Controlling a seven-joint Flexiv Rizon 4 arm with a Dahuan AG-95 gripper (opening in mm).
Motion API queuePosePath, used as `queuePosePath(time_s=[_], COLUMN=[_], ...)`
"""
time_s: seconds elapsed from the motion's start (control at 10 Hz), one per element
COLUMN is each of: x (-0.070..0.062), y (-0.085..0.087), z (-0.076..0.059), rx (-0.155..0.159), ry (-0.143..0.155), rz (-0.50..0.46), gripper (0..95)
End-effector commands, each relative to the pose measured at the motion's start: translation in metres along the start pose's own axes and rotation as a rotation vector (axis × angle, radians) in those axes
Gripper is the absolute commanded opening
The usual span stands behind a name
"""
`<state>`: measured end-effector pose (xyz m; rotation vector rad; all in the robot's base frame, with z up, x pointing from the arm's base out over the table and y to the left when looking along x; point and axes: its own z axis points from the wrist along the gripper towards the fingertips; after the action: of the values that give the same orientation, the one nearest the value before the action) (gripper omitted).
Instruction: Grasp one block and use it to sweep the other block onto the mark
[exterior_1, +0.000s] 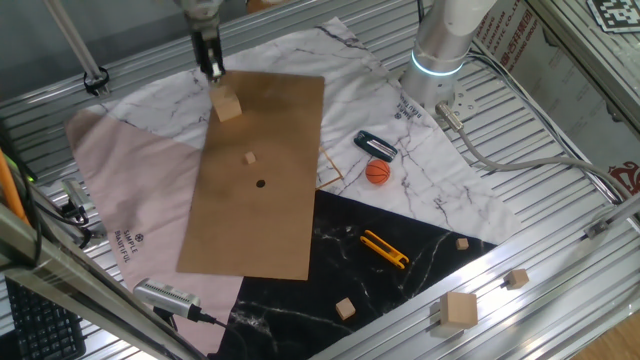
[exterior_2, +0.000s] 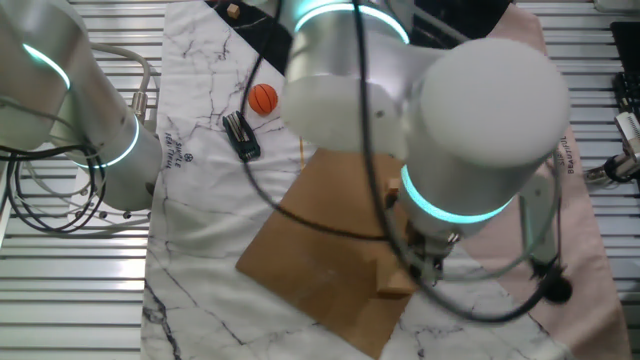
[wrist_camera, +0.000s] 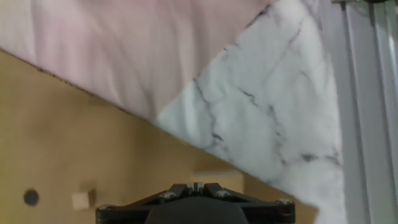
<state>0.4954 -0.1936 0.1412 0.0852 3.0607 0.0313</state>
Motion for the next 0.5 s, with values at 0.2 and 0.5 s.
queuePosePath(time_s=[0.2, 0.5], x=[0.012, 0.019], y=[-0.01, -0.012], z=[0.009, 0.018], rx=[0.0, -0.005], ry=[-0.005, -0.014], rz=[-0.003, -0.002], gripper=[0.0, 0.0])
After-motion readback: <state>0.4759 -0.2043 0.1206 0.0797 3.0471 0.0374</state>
